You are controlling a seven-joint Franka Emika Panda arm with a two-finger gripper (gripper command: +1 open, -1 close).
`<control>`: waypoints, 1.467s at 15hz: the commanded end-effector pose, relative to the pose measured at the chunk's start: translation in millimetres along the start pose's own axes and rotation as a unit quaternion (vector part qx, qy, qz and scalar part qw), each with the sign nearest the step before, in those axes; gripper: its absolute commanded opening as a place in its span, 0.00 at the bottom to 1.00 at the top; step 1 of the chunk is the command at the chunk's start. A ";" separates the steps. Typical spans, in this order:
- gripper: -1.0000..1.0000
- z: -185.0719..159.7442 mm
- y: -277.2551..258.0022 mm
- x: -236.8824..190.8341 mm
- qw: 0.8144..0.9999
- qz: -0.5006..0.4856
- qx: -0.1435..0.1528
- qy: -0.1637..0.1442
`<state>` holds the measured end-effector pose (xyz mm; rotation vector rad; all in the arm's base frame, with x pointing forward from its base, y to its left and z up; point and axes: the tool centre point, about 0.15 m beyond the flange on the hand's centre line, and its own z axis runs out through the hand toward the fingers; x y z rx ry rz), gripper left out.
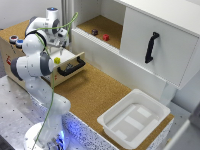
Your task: Put the yellow block inside the left cabinet
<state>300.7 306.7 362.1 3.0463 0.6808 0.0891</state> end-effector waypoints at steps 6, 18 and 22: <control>0.00 49.3 -4.3 17.3 0.999 0.036 0.001 0.006; 0.00 16.1 9.0 0.5 0.998 0.069 -0.006 0.014; 0.00 -42.9 30.8 20.3 0.990 0.116 -0.042 0.067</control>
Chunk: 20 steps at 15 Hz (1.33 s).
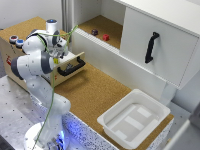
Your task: Put the yellow block inside the left cabinet
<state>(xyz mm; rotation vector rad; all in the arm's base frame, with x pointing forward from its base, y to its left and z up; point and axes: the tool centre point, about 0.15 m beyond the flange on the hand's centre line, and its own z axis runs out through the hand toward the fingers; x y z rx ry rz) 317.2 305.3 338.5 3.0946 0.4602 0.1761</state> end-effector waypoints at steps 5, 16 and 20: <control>0.00 -140.6 40.2 83.6 0.990 0.042 -0.058 0.119; 0.00 -153.0 63.2 269.4 0.983 0.007 -0.040 0.180; 0.00 -134.2 61.0 309.6 0.984 -0.014 -0.032 0.173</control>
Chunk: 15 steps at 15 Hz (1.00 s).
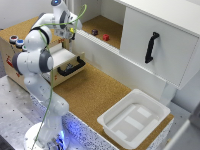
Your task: Put the yellow block inside the left cabinet
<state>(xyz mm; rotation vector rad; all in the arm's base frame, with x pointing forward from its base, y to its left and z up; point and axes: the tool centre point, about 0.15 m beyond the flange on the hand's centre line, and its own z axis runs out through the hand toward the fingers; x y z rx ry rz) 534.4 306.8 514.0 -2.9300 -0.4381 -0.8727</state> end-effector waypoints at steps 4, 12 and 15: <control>0.00 79.3 -4.1 79.3 0.998 -0.009 -0.030 -0.050; 0.00 115.2 -1.0 104.1 0.997 0.014 -0.062 -0.032; 0.00 128.2 1.9 115.9 0.995 0.027 -0.087 -0.029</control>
